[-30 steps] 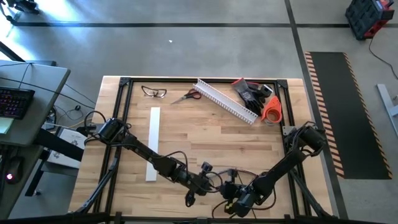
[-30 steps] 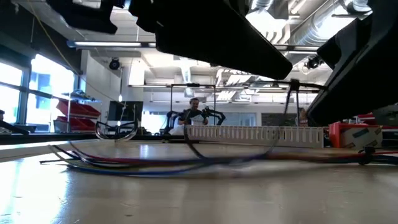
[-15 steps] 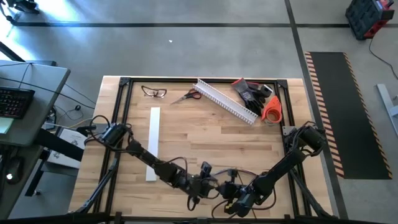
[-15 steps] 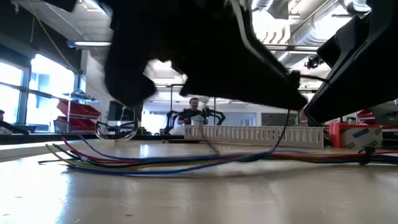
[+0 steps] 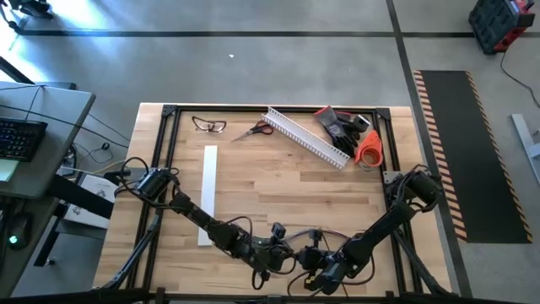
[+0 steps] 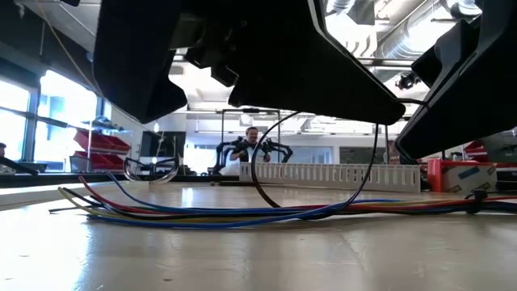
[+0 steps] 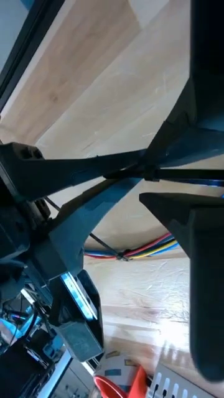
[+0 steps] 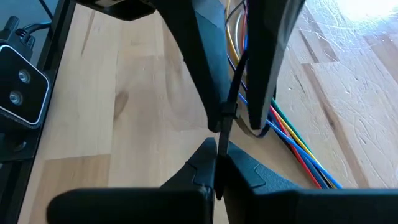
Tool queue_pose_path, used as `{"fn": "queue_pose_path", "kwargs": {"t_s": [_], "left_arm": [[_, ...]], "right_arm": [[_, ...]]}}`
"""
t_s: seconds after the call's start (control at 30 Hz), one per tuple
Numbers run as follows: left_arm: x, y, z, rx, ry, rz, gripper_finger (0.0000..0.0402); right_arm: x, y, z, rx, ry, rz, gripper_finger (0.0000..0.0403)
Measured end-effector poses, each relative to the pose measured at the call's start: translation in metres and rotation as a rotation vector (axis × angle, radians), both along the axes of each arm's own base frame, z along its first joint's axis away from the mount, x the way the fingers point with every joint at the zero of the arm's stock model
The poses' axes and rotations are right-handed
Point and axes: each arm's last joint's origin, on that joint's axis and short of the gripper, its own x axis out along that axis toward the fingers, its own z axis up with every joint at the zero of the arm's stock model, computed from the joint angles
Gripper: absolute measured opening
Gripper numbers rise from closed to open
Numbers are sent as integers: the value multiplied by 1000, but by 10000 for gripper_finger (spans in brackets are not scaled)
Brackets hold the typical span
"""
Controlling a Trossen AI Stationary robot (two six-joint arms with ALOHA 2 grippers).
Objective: Ziptie cables
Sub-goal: Wrap the black zip tie on the cable wires
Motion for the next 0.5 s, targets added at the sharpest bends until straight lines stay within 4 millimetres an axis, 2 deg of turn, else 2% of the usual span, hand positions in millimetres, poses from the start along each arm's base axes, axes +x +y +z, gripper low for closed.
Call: {"fn": "queue_pose_path", "kwargs": {"t_s": [0.2, 0.33, 0.43, 0.5], "left_arm": [[-1, -2, 0, 0, 3, -16, 14], [-1, -2, 0, -18, 4, -9, 6], [0, 0, 0, -51, 18, -26, 3], [3, 4, -1, -92, 43, -60, 2]], "right_arm": [[0, 0, 0, -10, 2, 7, 0], [-4, 0, -2, -73, 29, 47, 3], [-15, -4, 2, -130, 133, 94, 24], [-24, -11, 14, -143, 222, 72, 48]]}}
